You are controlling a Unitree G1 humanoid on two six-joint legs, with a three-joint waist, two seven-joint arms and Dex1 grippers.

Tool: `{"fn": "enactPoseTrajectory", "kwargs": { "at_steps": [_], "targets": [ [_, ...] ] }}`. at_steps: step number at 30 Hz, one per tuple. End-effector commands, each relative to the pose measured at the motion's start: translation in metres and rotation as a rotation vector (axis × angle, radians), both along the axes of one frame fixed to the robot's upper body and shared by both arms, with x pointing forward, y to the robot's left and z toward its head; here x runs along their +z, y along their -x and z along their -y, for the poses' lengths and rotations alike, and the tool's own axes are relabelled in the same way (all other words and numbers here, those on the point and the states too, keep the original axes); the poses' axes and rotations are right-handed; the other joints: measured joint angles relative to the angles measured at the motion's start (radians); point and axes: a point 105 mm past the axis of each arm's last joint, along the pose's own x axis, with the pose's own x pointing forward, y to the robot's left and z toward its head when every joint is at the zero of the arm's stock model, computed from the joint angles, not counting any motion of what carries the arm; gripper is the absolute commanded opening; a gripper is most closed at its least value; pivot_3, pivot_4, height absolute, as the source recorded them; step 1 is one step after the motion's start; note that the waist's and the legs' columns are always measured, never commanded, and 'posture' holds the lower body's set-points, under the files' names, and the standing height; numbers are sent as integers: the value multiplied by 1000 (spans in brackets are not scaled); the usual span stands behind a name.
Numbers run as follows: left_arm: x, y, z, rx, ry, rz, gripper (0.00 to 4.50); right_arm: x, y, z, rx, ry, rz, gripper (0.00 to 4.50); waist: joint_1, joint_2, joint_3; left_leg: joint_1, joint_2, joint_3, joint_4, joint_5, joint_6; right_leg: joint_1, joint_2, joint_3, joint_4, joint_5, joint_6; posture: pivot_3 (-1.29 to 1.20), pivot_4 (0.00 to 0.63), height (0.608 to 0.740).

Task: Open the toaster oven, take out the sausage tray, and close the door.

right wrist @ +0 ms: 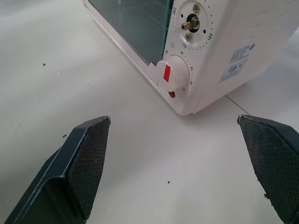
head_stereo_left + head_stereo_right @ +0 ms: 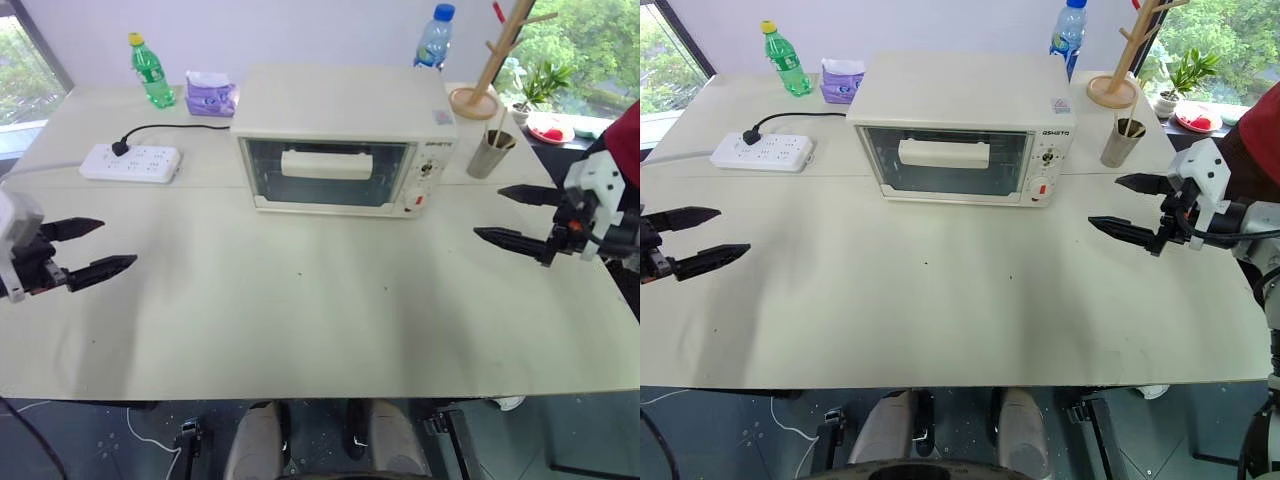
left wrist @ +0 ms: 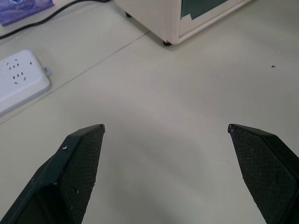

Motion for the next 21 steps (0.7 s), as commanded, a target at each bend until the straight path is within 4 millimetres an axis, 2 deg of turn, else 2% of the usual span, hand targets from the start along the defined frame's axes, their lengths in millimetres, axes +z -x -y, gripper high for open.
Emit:
{"fn": "enactPoseTrajectory", "kwargs": {
  "at_steps": [1,3,6,9,11,14,21],
  "targets": [
    [17,-2,20,-86,21,41,4500,17,4,-14,44,-54,44,4462,0,0,0,0,0,0,0,0,0,0,0,0,0,0,0,0,150,722],
    [24,-5,33,-138,45,50,4500,18,6,-25,78,-67,32,4462,2,0,0,0,0,0,0,0,0,0,0,0,0,1,2,0,150,722],
    [36,-9,65,-284,82,45,4500,23,9,-55,168,-121,15,4462,2,0,0,0,0,0,1,0,0,1,0,0,0,1,2,0,150,722],
    [45,-16,86,-382,106,26,4500,27,9,-79,234,-151,14,4462,1,0,0,0,-1,-1,1,0,0,1,0,0,1,2,3,0,150,722],
    [49,-21,96,-430,109,23,4500,28,6,-88,250,-159,17,4462,0,0,0,0,-1,-1,1,0,0,1,1,0,1,2,3,0,150,722],
    [60,-31,121,-555,118,31,4500,29,-7,-107,278,-188,26,4462,1,-1,0,0,-1,-1,2,0,0,2,1,0,1,2,3,0,150,722],
    [70,-41,144,-666,99,41,4500,20,-26,-133,308,-203,24,4462,0,-1,0,0,-1,-1,3,0,0,2,2,1,2,2,3,0,150,722]
  ]
}}
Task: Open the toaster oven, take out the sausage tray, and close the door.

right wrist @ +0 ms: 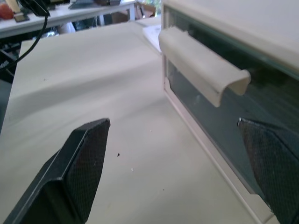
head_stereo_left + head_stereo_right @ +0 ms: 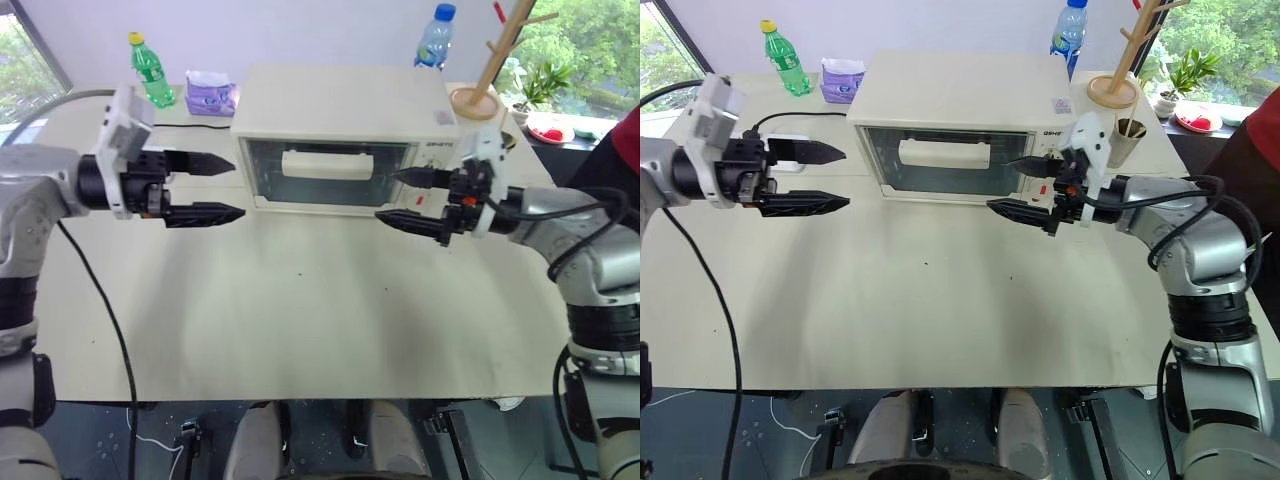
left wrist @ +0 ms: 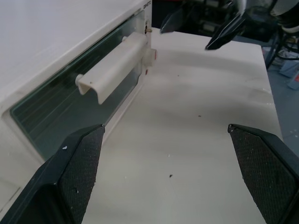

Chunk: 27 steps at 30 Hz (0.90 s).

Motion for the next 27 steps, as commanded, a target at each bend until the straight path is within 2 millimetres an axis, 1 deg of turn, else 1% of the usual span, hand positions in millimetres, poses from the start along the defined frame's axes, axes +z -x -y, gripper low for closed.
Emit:
{"fn": "enactPoseTrajectory", "kwargs": {
  "at_steps": [1,3,9,12,16,21,27],
  "targets": [
    [12,-2,5,-29,-2,51,4500,8,-7,-11,7,-9,53,4462,0,0,0,0,0,0,0,0,0,0,0,0,0,0,0,0,150,722],
    [13,-4,6,-34,-3,57,4500,5,-11,-17,12,-11,54,4462,-2,0,0,0,0,0,0,0,0,0,0,0,0,0,0,0,150,722],
    [11,-4,5,-40,-8,60,4500,3,-21,-28,22,-19,62,4462,-2,0,0,0,0,0,1,0,0,0,0,0,1,0,0,0,150,722],
    [11,-5,4,-34,-5,61,4500,5,-21,-34,48,-26,70,4462,-2,0,0,0,0,-1,1,0,0,0,0,0,1,0,0,0,150,722],
    [9,-8,4,-23,-3,62,4500,7,-15,-43,97,-39,74,4462,-1,0,0,0,0,-1,1,0,0,0,0,0,1,0,0,0,150,722],
    [11,-16,5,-3,13,72,4500,8,-1,-53,158,-57,73,4462,-1,0,0,0,0,-1,1,0,0,0,0,0,1,0,0,0,150,722],
    [16,-27,14,-2,49,91,4500,4,10,-56,159,-74,65,4462,-4,0,0,0,0,-1,1,0,0,0,0,0,1,0,0,0,150,722]
  ]
}}
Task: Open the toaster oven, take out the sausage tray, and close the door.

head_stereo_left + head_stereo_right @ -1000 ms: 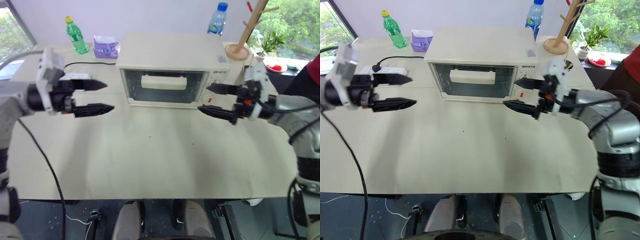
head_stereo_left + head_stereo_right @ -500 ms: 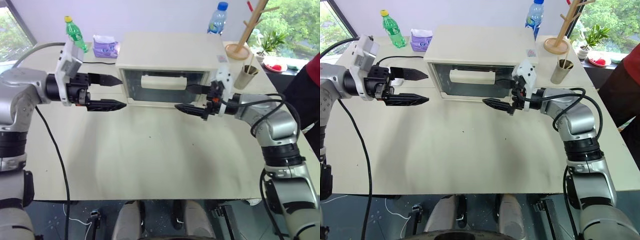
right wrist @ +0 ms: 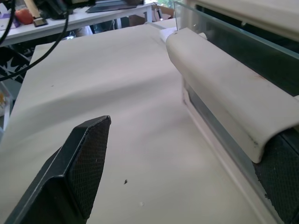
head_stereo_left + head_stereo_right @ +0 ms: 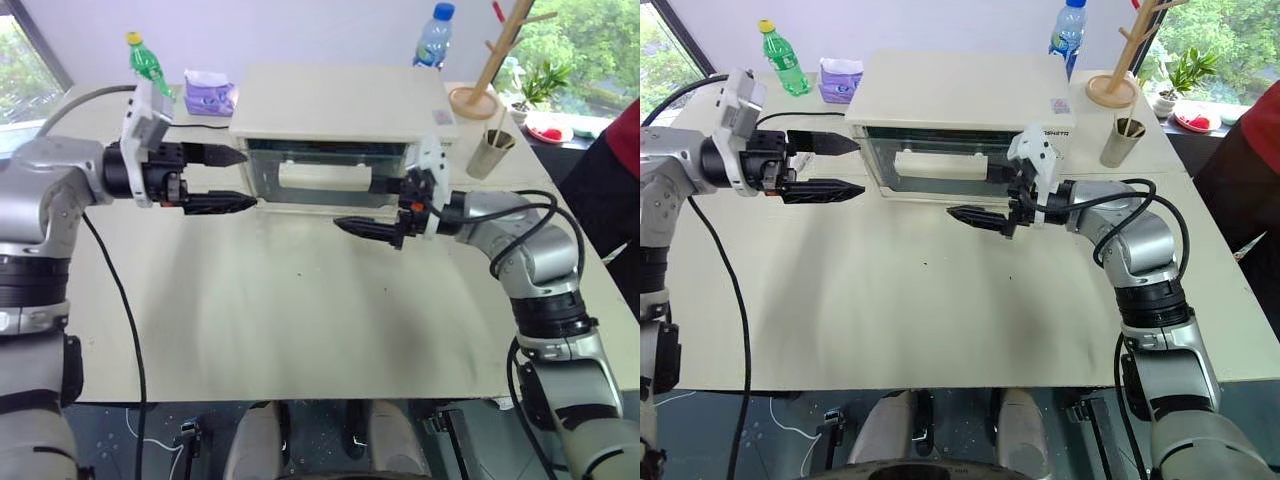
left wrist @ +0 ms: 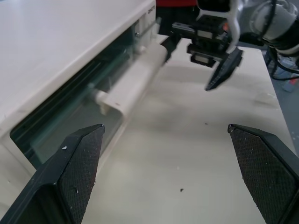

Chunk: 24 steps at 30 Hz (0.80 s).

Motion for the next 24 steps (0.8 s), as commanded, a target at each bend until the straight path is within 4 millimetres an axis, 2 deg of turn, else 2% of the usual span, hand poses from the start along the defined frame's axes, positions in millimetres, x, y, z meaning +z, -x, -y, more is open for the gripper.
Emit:
{"fn": "enactPoseTrajectory", "kwargs": {
  "at_steps": [1,7,8,11,15,17,24],
  "targets": [
    [16,-6,7,-3,18,63,4500,16,15,-9,47,-49,66,4462,0,0,0,0,0,0,0,0,0,0,0,0,0,0,0,0,150,722],
    [25,-20,19,-13,70,57,4500,3,28,-14,36,-67,33,4462,0,0,0,0,0,0,0,0,0,0,0,0,1,0,0,0,150,722],
    [26,-23,20,-12,76,57,4242,0,30,-15,33,-69,28,4495,0,0,0,0,0,0,0,0,0,0,0,0,1,0,0,0,150,722],
    [26,-32,25,-9,76,57,3186,-3,31,-17,16,-78,20,4500,-4,0,0,0,0,0,0,0,0,0,0,0,1,0,0,0,150,722],
    [16,-41,31,-12,51,47,1059,-7,32,-17,-4,-89,13,4500,-5,0,0,0,0,-1,0,0,0,0,1,0,1,0,0,0,150,722],
    [4,-44,32,-18,-13,57,62,-8,32,-17,-15,-91,11,4500,-5,0,0,0,0,-1,0,0,0,0,1,0,1,0,0,0,150,722],
    [-27,-54,28,-15,-138,52,62,-12,34,-15,-34,-92,7,4500,-6,0,0,0,0,-1,0,0,0,0,1,0,1,0,0,0,150,722]
  ]
}}
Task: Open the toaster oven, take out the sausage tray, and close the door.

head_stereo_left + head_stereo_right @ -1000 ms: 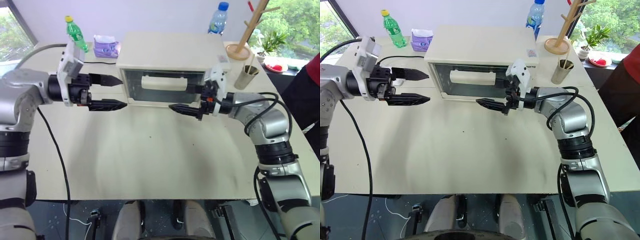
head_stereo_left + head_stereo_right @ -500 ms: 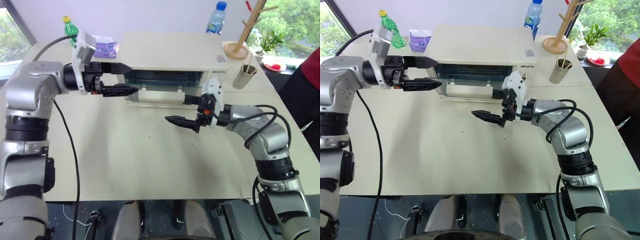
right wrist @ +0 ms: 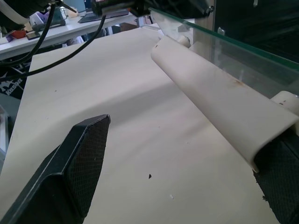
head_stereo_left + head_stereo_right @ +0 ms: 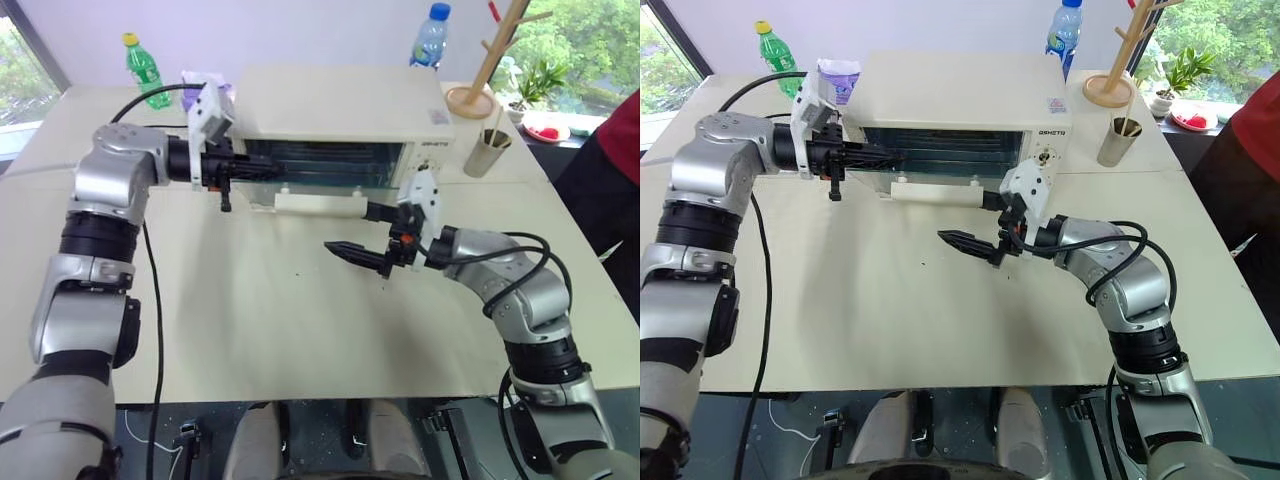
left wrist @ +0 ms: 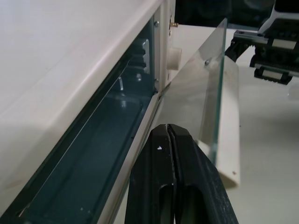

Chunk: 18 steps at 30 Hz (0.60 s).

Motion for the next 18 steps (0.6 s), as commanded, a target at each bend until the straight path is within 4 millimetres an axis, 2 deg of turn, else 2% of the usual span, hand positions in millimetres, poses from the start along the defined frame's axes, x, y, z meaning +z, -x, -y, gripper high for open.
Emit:
{"fn": "enactPoseTrajectory", "kwargs": {
  "at_steps": [1,4,9,14,18],
  "targets": [
    [-9,-6,-4,13,-63,28,62,13,11,-5,37,-27,57,4500,0,0,0,0,0,0,0,0,0,0,0,0,0,0,0,0,150,722],
    [-16,-8,-6,10,-81,25,62,12,13,-2,24,-18,55,4500,1,0,0,0,0,0,0,0,0,0,0,0,0,0,0,0,150,722],
    [-17,-5,-5,-3,-62,11,62,9,16,13,-23,24,46,4500,9,0,0,-1,0,0,0,0,0,0,0,0,-1,0,0,0,150,722],
    [-17,-3,-3,-8,-41,6,62,-5,19,47,-111,163,7,4500,14,-1,0,-1,-1,-1,1,0,1,1,-1,0,-1,0,0,0,150,722],
    [-19,-2,-3,-4,-29,1,62,-9,19,61,-147,219,-12,4500,7,-1,0,-1,-1,-1,1,0,1,2,-1,0,-2,1,1,0,150,722]
  ]
}}
